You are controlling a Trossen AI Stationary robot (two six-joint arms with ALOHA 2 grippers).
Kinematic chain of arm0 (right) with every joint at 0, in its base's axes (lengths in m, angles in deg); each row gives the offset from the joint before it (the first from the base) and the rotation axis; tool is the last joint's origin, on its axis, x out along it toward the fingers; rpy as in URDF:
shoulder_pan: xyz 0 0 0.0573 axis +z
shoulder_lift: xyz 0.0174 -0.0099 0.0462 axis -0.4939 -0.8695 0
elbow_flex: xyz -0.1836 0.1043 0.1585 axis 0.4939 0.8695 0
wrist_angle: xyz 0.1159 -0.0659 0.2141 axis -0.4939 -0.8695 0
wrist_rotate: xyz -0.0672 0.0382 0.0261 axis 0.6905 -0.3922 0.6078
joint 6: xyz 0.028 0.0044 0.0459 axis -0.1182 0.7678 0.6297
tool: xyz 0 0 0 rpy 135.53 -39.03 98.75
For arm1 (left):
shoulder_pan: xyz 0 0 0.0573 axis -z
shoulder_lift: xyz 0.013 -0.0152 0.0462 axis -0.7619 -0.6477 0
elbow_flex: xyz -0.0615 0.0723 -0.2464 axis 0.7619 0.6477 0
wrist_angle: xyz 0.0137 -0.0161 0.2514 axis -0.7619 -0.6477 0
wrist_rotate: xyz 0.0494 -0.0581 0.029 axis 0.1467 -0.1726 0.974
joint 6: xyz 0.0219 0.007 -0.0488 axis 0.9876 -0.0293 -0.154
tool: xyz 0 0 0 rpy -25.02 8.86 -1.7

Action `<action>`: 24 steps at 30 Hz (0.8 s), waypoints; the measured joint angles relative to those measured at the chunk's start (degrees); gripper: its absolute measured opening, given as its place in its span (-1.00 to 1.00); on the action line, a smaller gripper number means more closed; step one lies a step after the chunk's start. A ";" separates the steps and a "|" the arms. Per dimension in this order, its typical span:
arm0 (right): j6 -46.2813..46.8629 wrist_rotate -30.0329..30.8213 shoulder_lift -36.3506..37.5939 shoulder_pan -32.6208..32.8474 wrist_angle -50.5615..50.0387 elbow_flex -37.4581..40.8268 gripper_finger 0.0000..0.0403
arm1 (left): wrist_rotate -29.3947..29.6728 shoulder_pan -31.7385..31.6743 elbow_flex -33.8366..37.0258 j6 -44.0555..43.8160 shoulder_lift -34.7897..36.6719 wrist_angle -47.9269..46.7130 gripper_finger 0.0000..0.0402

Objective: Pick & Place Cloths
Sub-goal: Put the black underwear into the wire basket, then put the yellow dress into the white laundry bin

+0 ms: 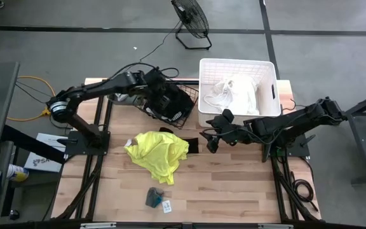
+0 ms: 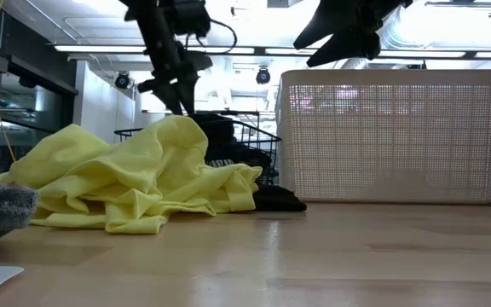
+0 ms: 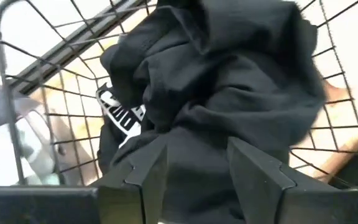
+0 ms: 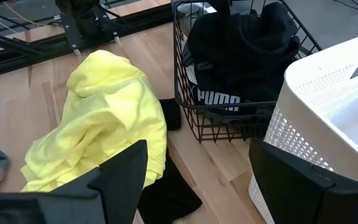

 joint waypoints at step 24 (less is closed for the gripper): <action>-0.71 -1.36 0.00 0.13 -0.27 0.00 0.36 | 0.40 25.18 2.07 -5.23 8.92 -14.74 -0.18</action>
